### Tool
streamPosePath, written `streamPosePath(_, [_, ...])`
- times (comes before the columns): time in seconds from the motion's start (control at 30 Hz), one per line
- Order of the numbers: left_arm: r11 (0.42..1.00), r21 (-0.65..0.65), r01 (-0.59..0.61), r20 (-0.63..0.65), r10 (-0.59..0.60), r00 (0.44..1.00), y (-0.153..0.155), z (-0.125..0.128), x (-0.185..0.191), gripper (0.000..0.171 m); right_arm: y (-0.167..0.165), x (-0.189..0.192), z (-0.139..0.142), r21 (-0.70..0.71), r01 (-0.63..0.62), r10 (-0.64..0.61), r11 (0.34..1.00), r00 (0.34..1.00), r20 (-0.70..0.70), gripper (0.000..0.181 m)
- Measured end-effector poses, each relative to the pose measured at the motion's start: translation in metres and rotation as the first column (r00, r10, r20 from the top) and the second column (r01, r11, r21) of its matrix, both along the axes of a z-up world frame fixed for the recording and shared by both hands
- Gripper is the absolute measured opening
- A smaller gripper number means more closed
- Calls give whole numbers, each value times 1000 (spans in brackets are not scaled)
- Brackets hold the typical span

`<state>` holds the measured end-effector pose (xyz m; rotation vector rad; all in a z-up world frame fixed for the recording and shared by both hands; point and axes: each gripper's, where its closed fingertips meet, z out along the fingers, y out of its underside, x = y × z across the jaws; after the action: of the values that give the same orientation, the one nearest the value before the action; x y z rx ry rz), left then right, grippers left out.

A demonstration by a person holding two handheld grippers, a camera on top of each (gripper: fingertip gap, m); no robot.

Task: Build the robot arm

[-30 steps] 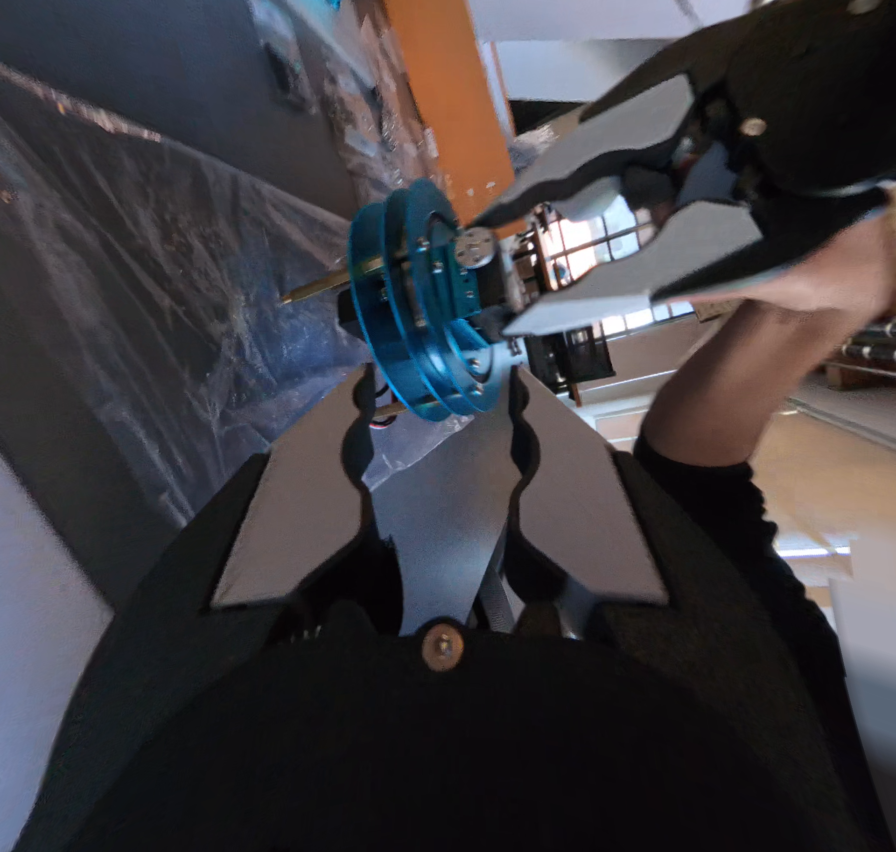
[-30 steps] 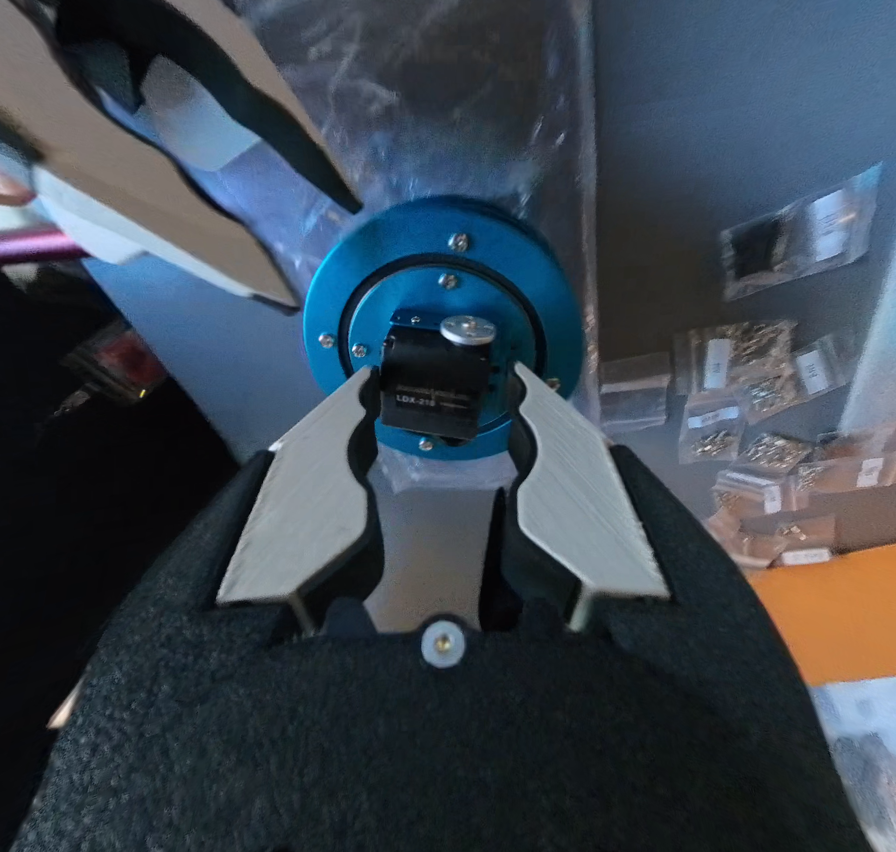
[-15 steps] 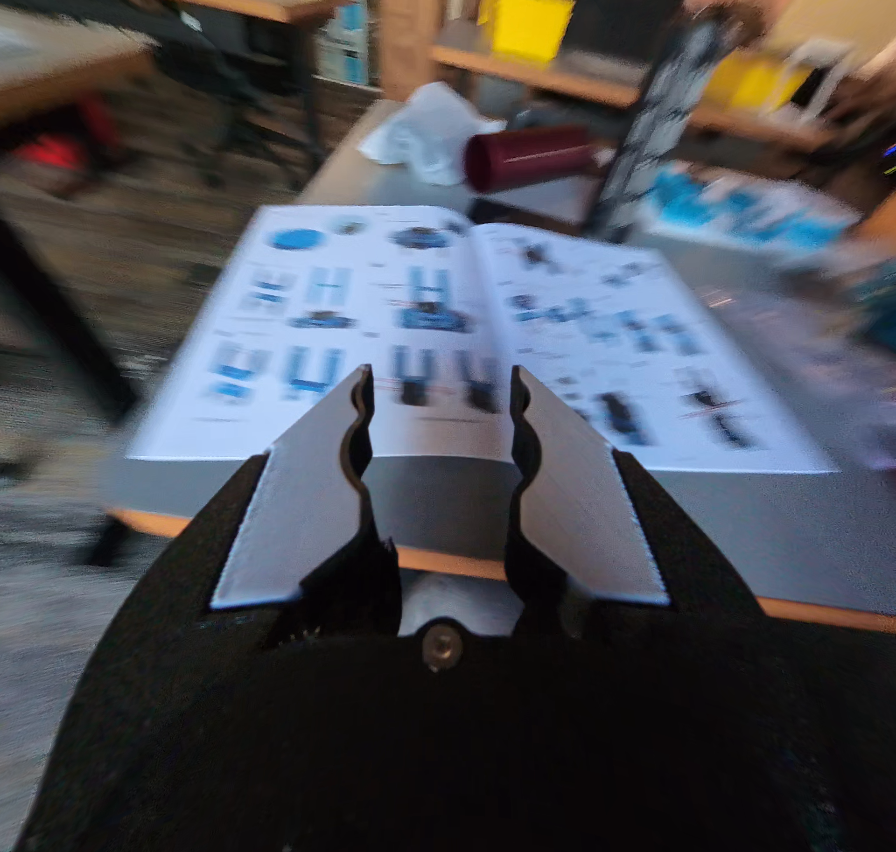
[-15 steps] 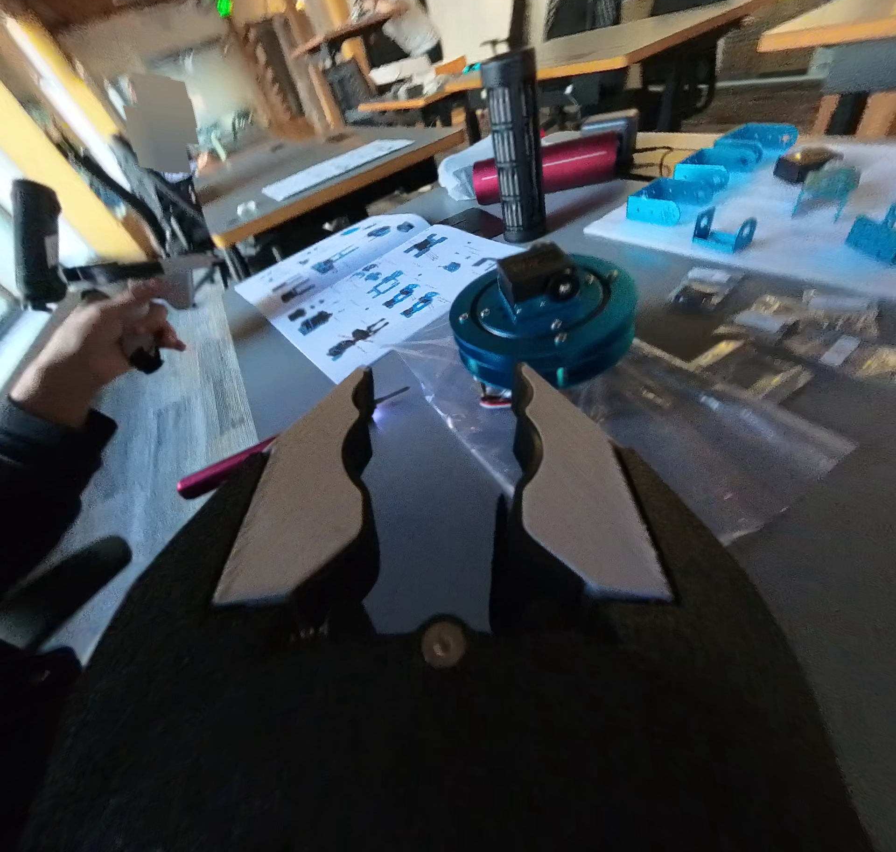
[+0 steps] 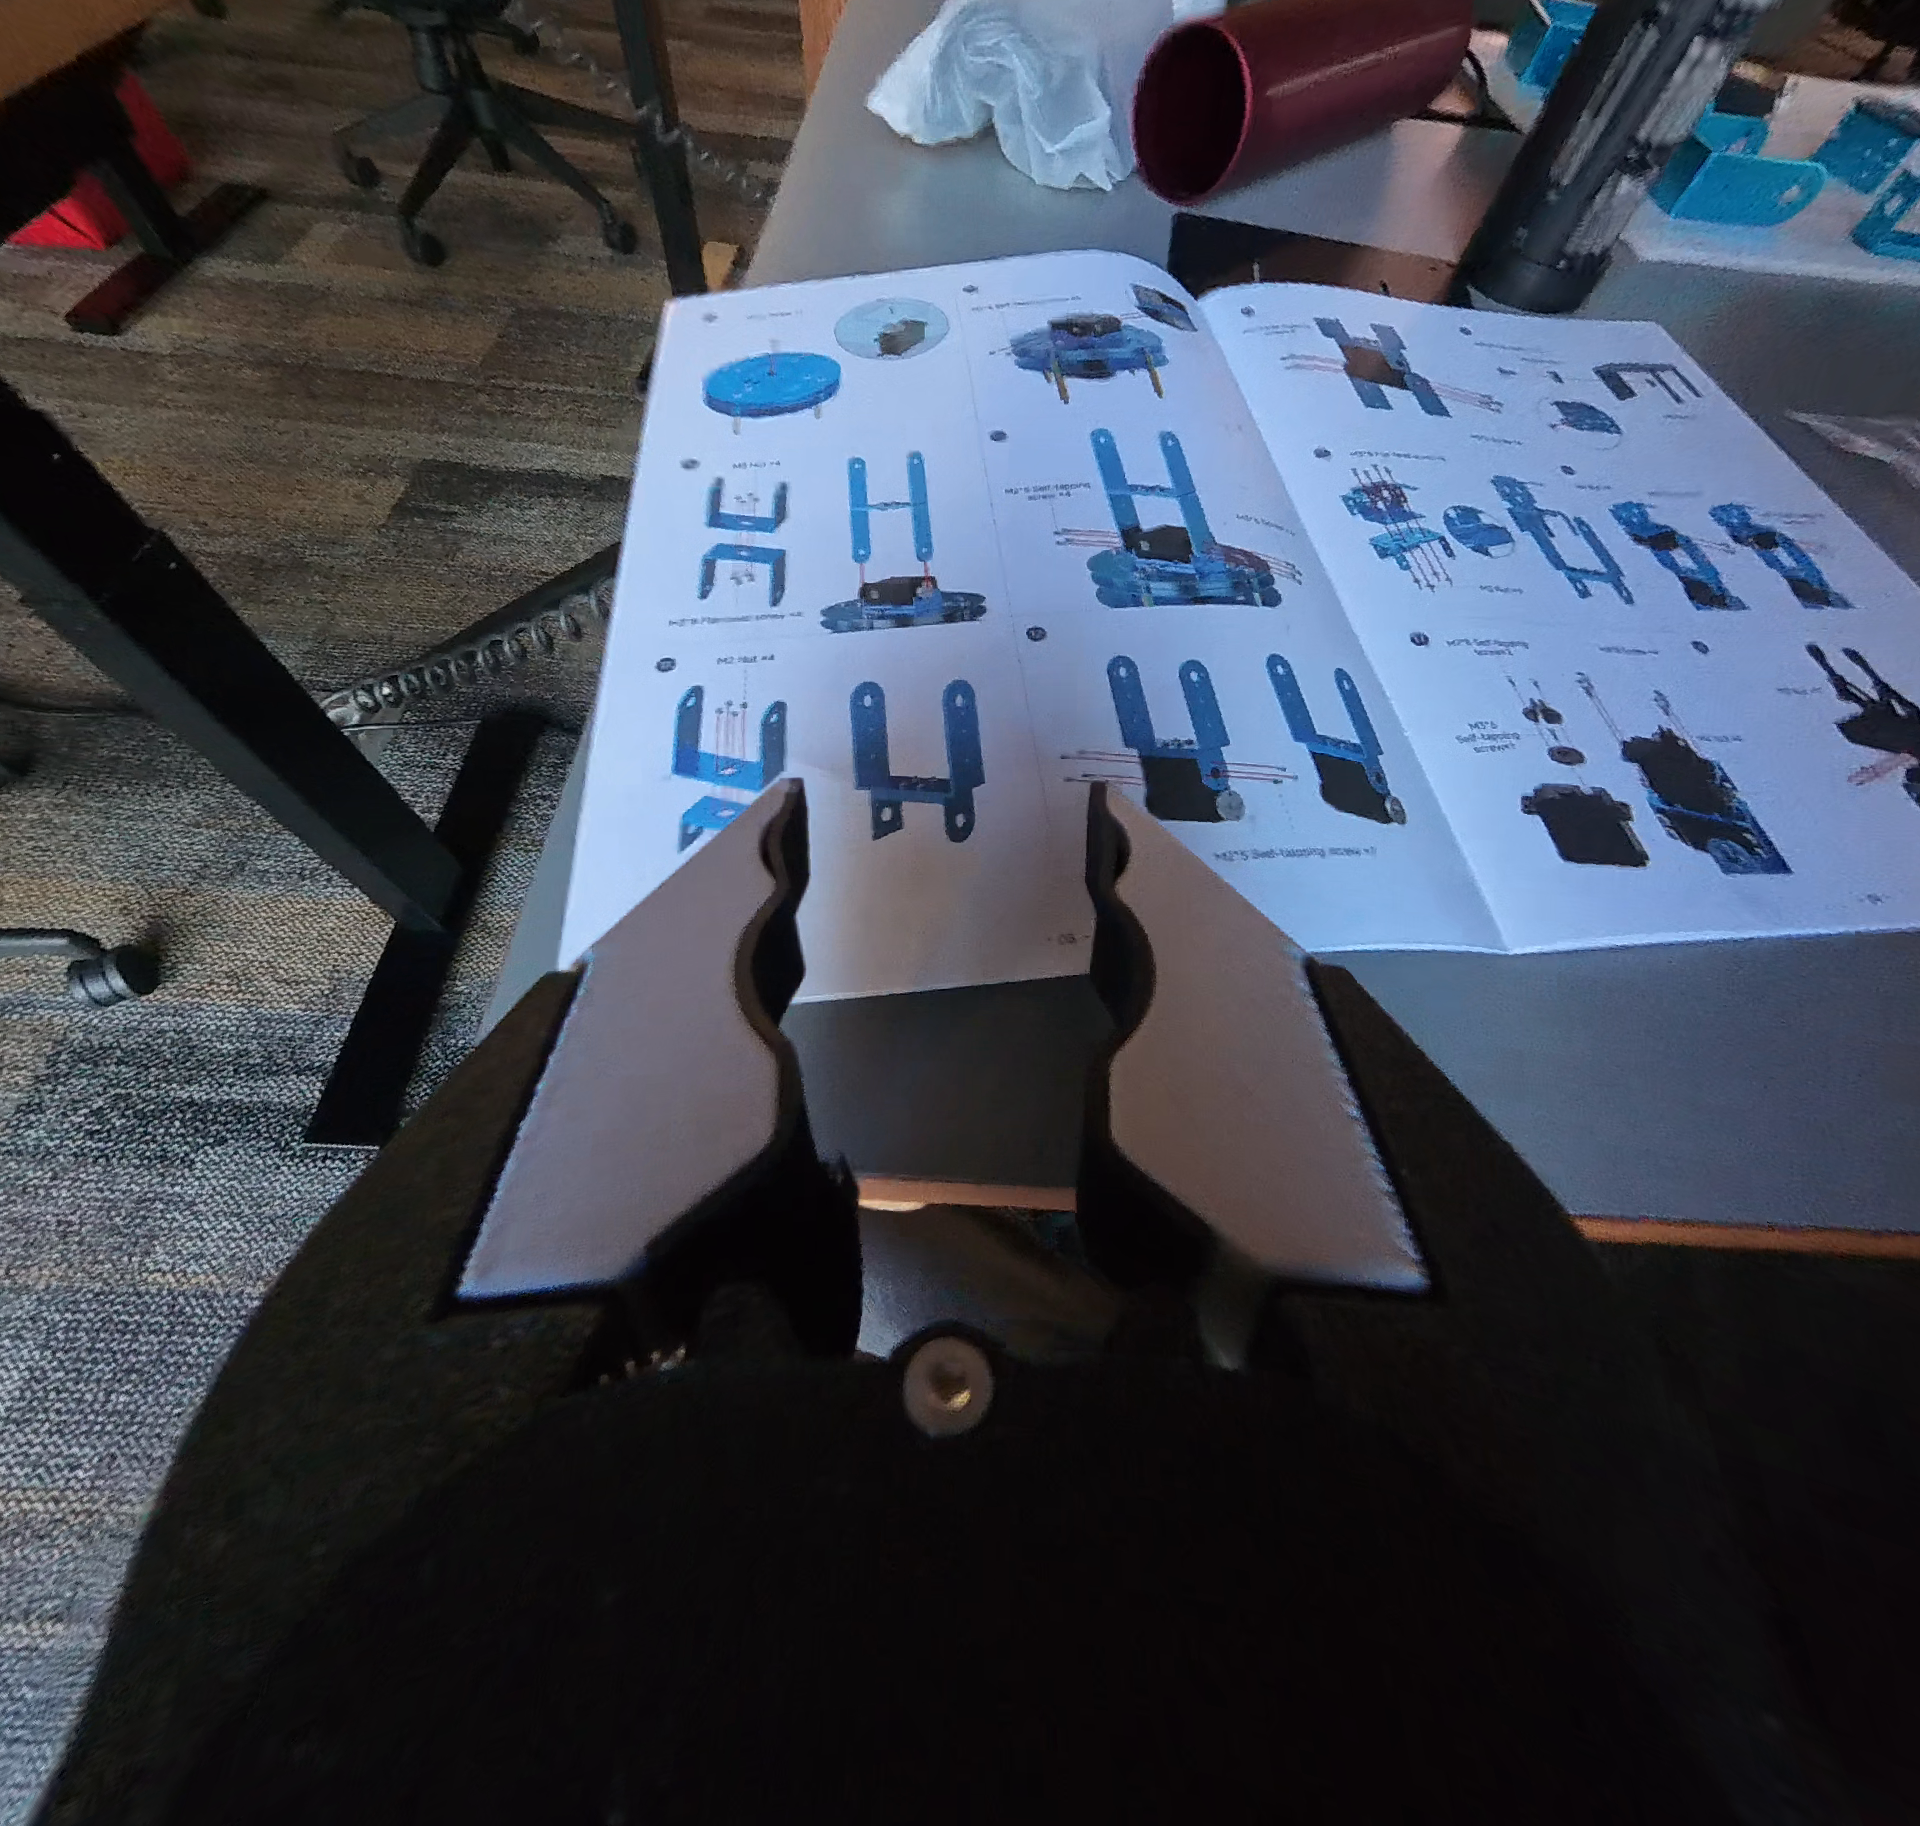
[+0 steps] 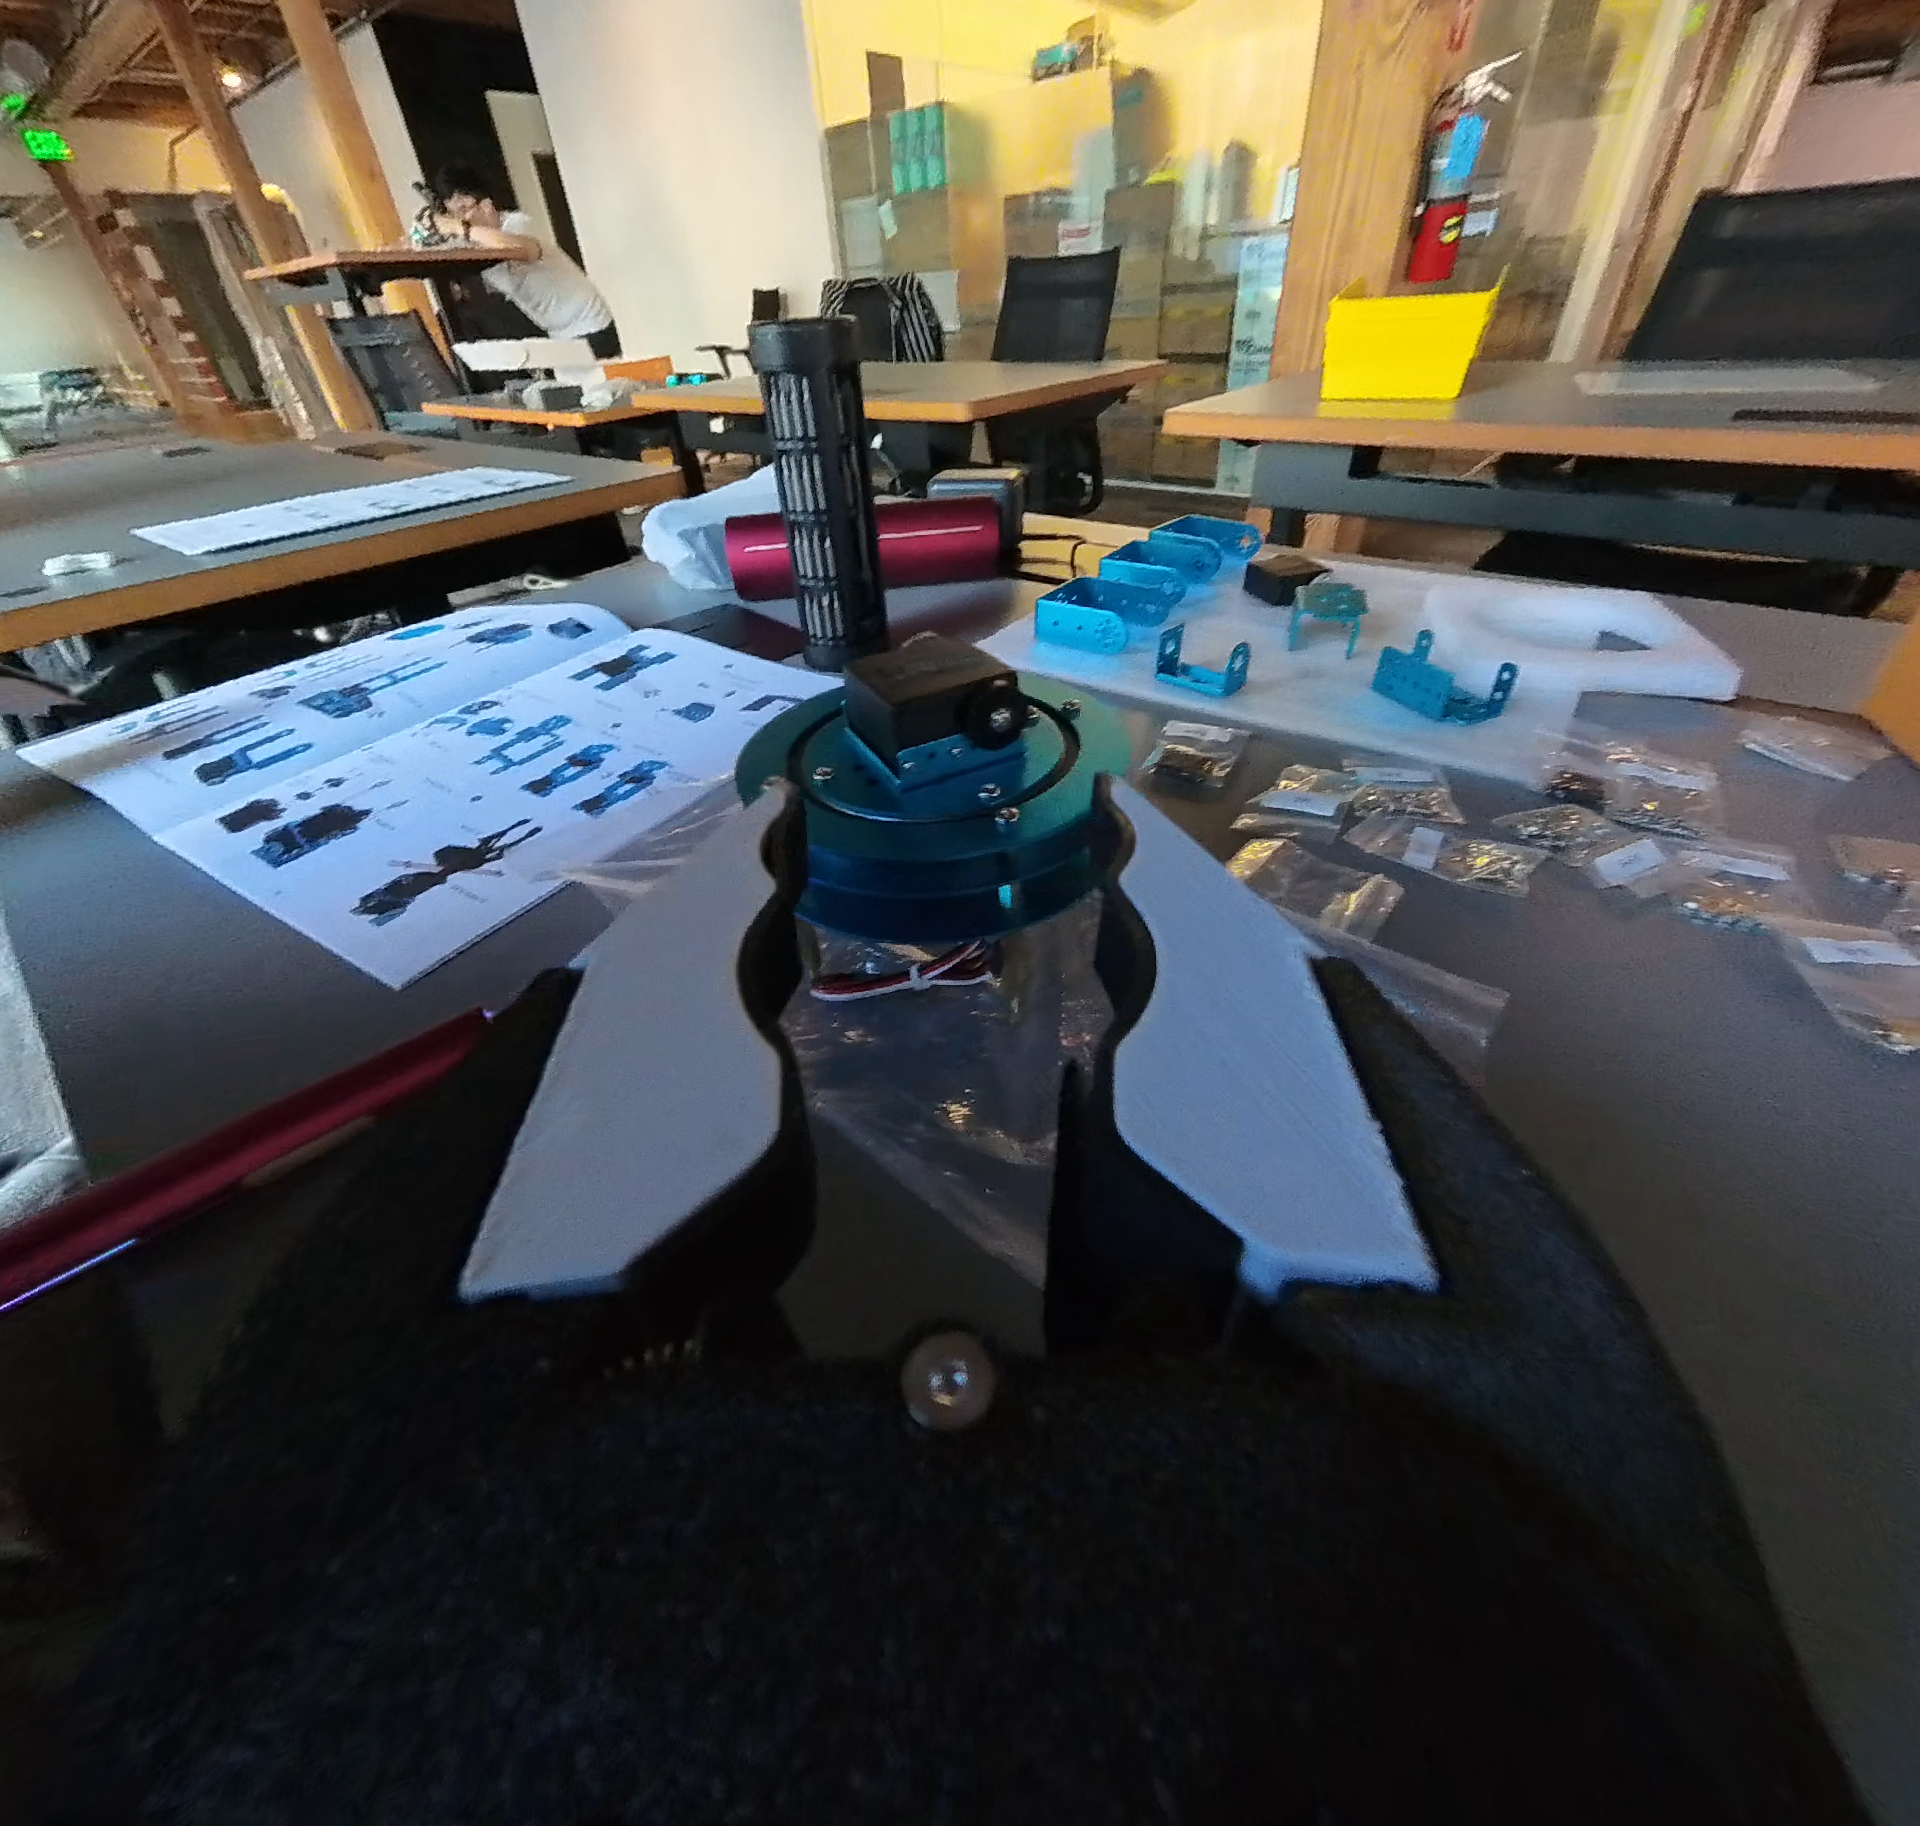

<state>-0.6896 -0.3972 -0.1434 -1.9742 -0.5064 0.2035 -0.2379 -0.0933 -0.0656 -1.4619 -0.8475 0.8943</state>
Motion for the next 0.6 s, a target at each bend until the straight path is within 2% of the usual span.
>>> streamPosePath(0.07, [999, -35, 6, 0, -6, 1000, 2, -2, -2, 54, 0, 2, 1, -1, 5, -5, 1000, 1000, -14, 54])
streamPosePath(0.2, [1000, 2, 2, 49, -3, 999, 6, 0, -4, 54, 6, 1, -5, -16, 32, -32, 999, 999, 22, 51])
streamPosePath(0.43, [999, 32, -5, 41, 4, 999, 0, 6, -16, 53, 9, 2, -7, -2, 57, -57, 998, 998, 37, 51])
streamPosePath(0.6, [997, 41, 67, 50, -69, 996, 10, 10, 8, 53, 7, -3, -11, 0, 44, -44, 999, 997, 65, 52])
